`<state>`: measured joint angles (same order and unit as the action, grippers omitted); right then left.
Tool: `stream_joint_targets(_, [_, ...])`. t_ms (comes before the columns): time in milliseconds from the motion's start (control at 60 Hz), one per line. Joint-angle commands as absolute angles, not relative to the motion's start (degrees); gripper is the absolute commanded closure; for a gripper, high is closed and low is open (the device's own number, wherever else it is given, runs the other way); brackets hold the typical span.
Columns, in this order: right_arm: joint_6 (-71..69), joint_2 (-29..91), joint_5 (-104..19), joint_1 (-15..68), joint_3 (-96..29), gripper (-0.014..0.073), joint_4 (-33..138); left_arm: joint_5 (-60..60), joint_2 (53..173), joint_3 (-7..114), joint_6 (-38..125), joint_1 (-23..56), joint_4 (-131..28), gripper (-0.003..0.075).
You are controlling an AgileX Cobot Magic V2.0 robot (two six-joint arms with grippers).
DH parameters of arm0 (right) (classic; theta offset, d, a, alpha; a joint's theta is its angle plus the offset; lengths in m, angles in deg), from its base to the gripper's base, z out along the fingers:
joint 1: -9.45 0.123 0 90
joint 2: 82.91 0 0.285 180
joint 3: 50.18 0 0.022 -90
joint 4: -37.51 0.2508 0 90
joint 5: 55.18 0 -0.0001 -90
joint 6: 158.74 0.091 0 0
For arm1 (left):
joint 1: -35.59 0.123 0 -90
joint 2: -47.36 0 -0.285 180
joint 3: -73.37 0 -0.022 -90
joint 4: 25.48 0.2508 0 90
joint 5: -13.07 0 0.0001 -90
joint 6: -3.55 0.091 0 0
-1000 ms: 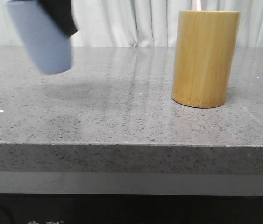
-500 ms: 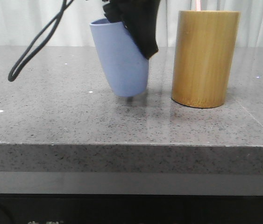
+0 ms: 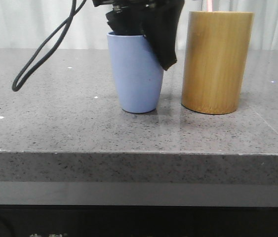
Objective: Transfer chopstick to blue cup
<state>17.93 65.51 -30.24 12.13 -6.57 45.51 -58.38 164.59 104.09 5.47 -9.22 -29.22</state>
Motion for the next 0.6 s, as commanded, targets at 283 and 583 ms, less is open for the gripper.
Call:
stream_joint_targets(283, [17.7,64.6,-34.8,12.0,-8.7,0.0056,45.7,-59.6,151.3,106.1,5.2,-9.7,-29.6,0.0283])
stream_joint_targets(583, [17.7,64.6,-34.8,12.0,-8.7,0.0056,45.7,-59.6,141.1,102.9,4.8,-5.8,-19.8,0.0442])
